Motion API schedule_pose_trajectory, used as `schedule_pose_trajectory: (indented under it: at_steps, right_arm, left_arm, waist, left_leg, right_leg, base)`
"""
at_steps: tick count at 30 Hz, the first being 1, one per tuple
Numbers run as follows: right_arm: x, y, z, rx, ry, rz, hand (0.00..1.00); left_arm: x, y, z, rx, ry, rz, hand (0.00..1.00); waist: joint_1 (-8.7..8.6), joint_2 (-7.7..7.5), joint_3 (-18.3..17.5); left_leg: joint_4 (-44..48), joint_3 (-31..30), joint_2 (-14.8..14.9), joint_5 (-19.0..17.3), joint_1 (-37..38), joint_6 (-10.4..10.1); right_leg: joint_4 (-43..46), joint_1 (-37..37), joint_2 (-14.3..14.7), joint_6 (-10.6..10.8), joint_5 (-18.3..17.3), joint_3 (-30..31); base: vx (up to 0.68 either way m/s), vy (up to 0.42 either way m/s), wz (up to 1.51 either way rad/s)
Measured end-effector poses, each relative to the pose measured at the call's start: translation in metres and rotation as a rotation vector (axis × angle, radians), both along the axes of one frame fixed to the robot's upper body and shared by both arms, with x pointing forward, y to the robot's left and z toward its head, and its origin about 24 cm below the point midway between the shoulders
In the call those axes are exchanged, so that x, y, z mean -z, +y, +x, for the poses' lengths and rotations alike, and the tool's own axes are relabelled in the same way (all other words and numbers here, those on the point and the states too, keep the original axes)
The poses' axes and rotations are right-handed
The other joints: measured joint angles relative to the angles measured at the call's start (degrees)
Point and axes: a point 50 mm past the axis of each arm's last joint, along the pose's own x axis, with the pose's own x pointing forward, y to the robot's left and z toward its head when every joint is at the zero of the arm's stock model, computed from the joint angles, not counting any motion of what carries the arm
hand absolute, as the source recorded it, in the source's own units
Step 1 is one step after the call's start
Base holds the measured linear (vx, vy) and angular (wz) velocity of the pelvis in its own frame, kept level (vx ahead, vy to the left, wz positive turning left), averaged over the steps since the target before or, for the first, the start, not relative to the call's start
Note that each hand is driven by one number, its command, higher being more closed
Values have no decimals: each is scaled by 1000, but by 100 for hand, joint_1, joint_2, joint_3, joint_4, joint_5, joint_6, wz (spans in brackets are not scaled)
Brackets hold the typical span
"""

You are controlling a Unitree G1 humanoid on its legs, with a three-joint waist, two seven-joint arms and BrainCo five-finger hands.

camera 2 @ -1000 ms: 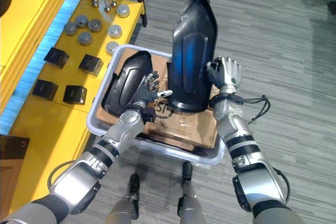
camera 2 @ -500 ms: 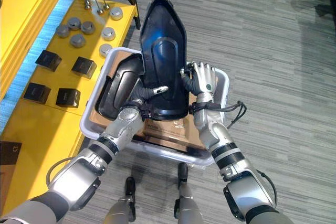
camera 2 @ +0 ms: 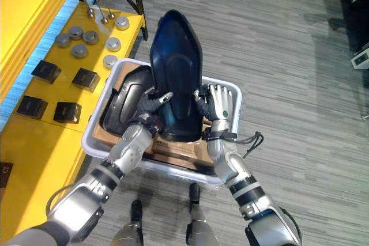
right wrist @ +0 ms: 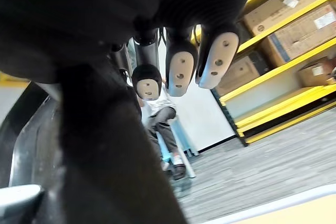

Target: Walk over and take plastic housings, then place them on the shelf

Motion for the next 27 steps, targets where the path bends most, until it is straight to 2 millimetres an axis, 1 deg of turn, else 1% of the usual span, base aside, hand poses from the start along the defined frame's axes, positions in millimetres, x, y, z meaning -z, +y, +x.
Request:
schedule_pose_trajectory:
  at_steps: [2,3,4,5,6,7,8,10,11,12,13,14,15,16,17,18,19,20,21,22,23,24,25,26,27]
  right_arm:
    - [8,5,-18,-58,-3,29,100]
    - [11,5,-23,-70,-1,37,100]
    - [19,5,-34,-92,12,52,100]
    - [29,7,-46,-123,34,66,100]
    - [34,7,-51,-135,49,70,100]
    - [41,7,-58,-153,74,77,100]
    - [51,11,-69,-186,111,88,100]
    - [58,17,-76,-225,146,103,100]
    - [61,21,-80,-251,162,129,100]
    - [62,23,-81,-263,171,147,100]
    - [64,26,-81,-289,191,178,100]
    - [65,27,-81,-299,198,192,100]
    - [67,30,-77,-329,217,212,100]
    - [66,32,-75,-345,220,216,100]
    - [63,35,-72,-362,216,214,100]
    - [60,37,-72,-384,209,229,100]
    - [59,39,-72,-396,206,236,100]
    - [58,42,-72,-418,204,259,100]
    - [57,44,-73,-426,204,266,100]
    - [57,49,-74,-439,211,292,100]
    - [57,53,-74,-450,223,311,0]
    - [57,54,-74,-455,227,317,0]
    - [58,56,-73,-465,241,341,0]
    - [60,58,-71,-486,266,360,0]
    - [61,59,-71,-496,276,369,0]
  left_arm:
    - [15,4,-19,31,-4,-49,100]
    - [19,5,-24,36,0,-62,100]
    - [29,7,-37,46,14,-90,100]
    - [40,9,-51,53,37,-118,100]
    - [46,11,-57,54,49,-129,100]
    - [54,14,-66,50,67,-139,100]
    - [65,19,-81,35,95,-155,100]
    - [72,27,-93,6,103,-159,100]
    - [75,31,-101,-11,98,-150,100]
    - [75,33,-103,-21,93,-142,100]
    - [76,36,-107,-37,87,-129,100]
    - [76,39,-108,-51,81,-120,100]
    - [74,43,-108,-82,61,-101,100]
    - [73,46,-108,-97,54,-99,100]
    - [73,47,-109,-112,49,-103,100]
    - [68,51,-111,-133,18,-88,100]
    - [65,53,-113,-143,3,-78,100]
    - [62,55,-117,-157,-19,-65,100]
    - [61,56,-118,-163,-29,-57,100]
    - [58,60,-119,-180,-46,-35,100]
    - [56,64,-122,-199,-66,-4,100]
    - [55,65,-122,-205,-70,1,100]
    - [54,66,-124,-218,-79,12,100]
    - [52,70,-125,-250,-95,51,100]
    - [51,71,-126,-261,-106,66,100]
  waist:
    - [9,1,-13]
    - [13,2,-14]
    - [33,6,-75]
    - [48,13,-212]
    - [72,17,-248]
    - [94,36,-320]
    - [172,45,-441]
    - [257,67,-560]
    - [363,131,-637]
    - [374,173,-685]
    - [338,295,-839]
    - [335,357,-899]
    - [481,444,-959]
    - [535,466,-973]
    - [542,536,-1019]
    - [487,587,-1111]
    - [482,587,-1165]
    - [501,601,-1307]
    - [512,622,-1358]
    - [545,487,-1433]
    - [583,336,-1519]
    - [624,302,-1540]
    - [637,297,-1544]
    - [631,300,-1541]
    - [612,310,-1540]
  left_leg:
    - [-102,-49,-2,6,187,-9]
    - [-119,-81,-2,6,240,-9]
    - [-179,-189,-2,13,328,-21]
    - [-285,-315,0,57,388,-47]
    - [-341,-395,1,85,447,-63]
    - [-401,-529,0,111,520,-72]
    - [-516,-745,-17,159,658,-90]
    - [-552,-991,-66,190,707,-116]
    - [-608,-1340,-174,261,668,-119]
    - [-666,-1484,-222,308,623,-123]
    - [-904,-1288,-126,286,498,-78]
    - [-984,-991,-26,266,478,29]
    - [-988,343,295,352,372,571]
    - [-927,1045,426,440,355,706]
    - [-819,1885,595,518,316,842]
    - [-679,2879,804,586,296,897]
    - [-652,3165,820,648,295,911]
    - [-649,3530,813,957,287,873]
    - [-649,3560,791,1158,290,720]
    - [-646,3411,505,1121,291,603]
    - [-575,3294,239,948,301,694]
    - [-499,3200,142,852,306,752]
    - [-336,3020,-3,671,404,828]
    - [-311,2830,-109,491,617,839]
    - [-346,2714,-142,435,746,863]
  right_leg:
    - [-17,186,0,5,-63,-61]
    - [-17,255,-2,8,-93,-104]
    - [18,353,-1,0,-178,-222]
    - [163,382,-9,3,-323,-354]
    - [252,424,-15,-2,-408,-432]
    - [426,476,-38,4,-557,-564]
    - [804,524,-112,23,-860,-783]
    - [1229,526,-227,41,-1170,-1000]
    - [1712,530,-423,61,-1517,-1337]
    - [1896,543,-528,70,-1671,-1549]
    - [2117,608,-712,65,-1878,-2067]
    - [2121,701,-777,77,-1916,-2357]
    - [2092,911,-927,99,-1967,-2866]
    - [2084,988,-1000,130,-1987,-3022]
    - [2081,1155,-1082,187,-2023,-3344]
    - [2082,1428,-1230,298,-2060,-3868]
    - [2071,1510,-1296,312,-2055,-4038]
    - [2057,1638,-1404,353,-2032,-4300]
    - [2057,1723,-1447,395,-2018,-4403]
    - [2072,1888,-1679,413,-2003,-4530]
    - [2229,2023,-1969,426,-1933,-4630]
    - [2395,2078,-2119,433,-1834,-4622]
    - [2938,2127,-2441,228,-1550,-4512]
    - [3703,2054,-2728,-452,-1070,-4087]
    - [4078,1908,-2792,-799,-755,-3646]
  base:
    - [70,45,11]
    - [65,43,28]
    - [70,29,45]
    - [95,32,51]
    - [93,15,57]
    - [89,15,75]
    - [79,14,78]
    - [59,-4,95]
    - [22,-39,129]
    - [-21,-92,194]
    - [9,-137,181]
    - [69,-152,238]
    - [94,-94,172]
    - [74,-6,175]
    - [81,46,179]
    - [142,91,184]
    - [162,95,179]
    - [204,147,103]
    - [232,182,114]
    - [291,227,100]
    - [246,199,99]
    - [250,200,95]
    - [228,219,91]
    - [214,236,88]
    - [182,225,89]
